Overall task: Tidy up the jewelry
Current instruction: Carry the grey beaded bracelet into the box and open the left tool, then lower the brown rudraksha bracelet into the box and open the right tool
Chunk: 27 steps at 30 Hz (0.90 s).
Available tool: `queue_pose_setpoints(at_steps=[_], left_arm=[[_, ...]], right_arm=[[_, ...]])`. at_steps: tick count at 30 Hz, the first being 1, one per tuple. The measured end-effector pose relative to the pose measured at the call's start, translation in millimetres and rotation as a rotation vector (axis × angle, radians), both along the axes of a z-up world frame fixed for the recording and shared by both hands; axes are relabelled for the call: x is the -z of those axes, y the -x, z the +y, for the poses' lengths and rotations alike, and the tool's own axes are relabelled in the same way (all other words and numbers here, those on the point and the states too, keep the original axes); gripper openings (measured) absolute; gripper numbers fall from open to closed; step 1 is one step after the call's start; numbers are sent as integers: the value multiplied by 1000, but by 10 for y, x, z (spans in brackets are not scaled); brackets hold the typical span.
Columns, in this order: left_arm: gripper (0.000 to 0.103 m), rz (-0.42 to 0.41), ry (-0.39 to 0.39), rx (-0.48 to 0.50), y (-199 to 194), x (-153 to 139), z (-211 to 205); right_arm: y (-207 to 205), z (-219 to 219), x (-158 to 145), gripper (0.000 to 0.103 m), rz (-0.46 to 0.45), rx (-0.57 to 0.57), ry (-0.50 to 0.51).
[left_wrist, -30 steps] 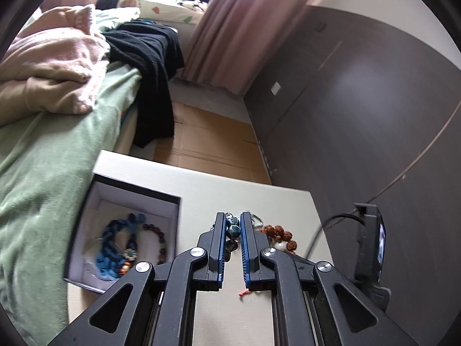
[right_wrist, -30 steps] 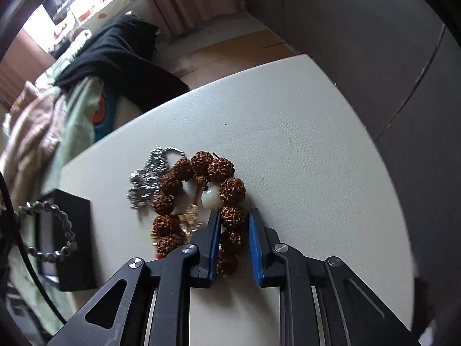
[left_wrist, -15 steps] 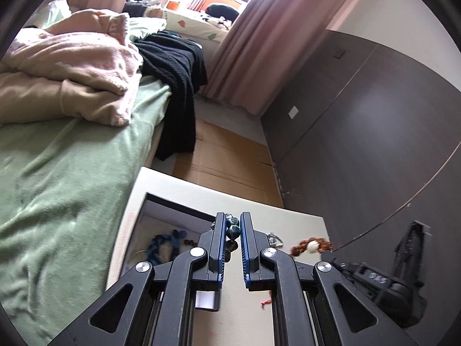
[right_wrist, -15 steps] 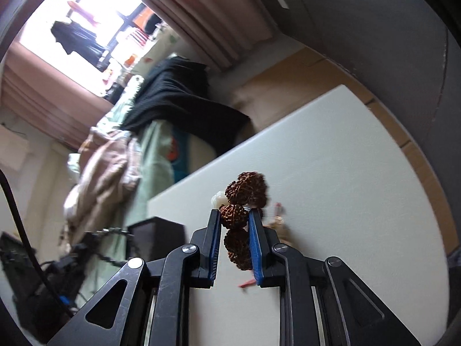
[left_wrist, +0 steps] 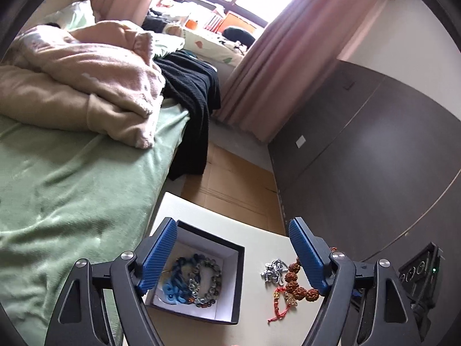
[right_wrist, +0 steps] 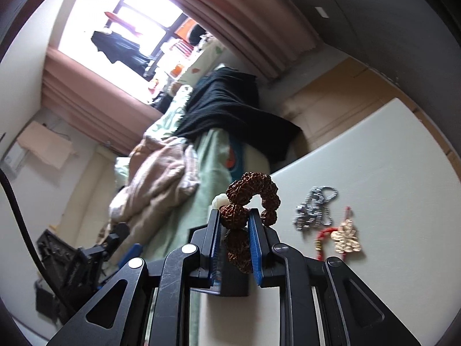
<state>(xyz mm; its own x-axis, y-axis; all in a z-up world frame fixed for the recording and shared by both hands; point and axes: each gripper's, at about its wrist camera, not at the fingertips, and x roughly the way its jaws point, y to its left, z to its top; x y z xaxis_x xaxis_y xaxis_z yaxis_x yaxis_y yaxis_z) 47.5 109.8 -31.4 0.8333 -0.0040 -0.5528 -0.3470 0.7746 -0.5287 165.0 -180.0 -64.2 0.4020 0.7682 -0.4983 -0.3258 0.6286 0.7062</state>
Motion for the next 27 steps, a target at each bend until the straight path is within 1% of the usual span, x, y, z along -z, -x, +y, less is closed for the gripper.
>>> queue_pose_setpoints(at_steps=[4,10,14,17,19,20,22,23,24,25,27], left_arm=[[81,27,16,-17,11,47,71],[81,22,11,-47,77,26,154],[81,23,31,-50,102,42,207],[81,20,34,-59,127,36,249],[81,20,39,-63,132,42,266],[81,19,43,-65,142,44,276],[81,19,49,-67,147,47,287],[81,19,49,-65,150,46,286],[81,20,47,-64,146,41,283],[81,21,46,-62,142,43,281],[81,26,42,-55,130,44,263]], right_arm=[[70,144,-75,20,-26,-45,-48],[140,444,-73,20,-31,-110,-64],[200,649,-49,20,-42,-141,-32],[239,823,-24,21,-59,-147,30],[224,947,16,24,-46,-169,49],[214,1002,33,25,-35,-197,41],[184,1072,55,39,-15,-250,11],[179,1069,57,42,-16,-247,10],[175,1040,52,48,-24,-228,16],[180,1009,51,51,-28,-215,18],[153,917,61,51,-16,-192,7]])
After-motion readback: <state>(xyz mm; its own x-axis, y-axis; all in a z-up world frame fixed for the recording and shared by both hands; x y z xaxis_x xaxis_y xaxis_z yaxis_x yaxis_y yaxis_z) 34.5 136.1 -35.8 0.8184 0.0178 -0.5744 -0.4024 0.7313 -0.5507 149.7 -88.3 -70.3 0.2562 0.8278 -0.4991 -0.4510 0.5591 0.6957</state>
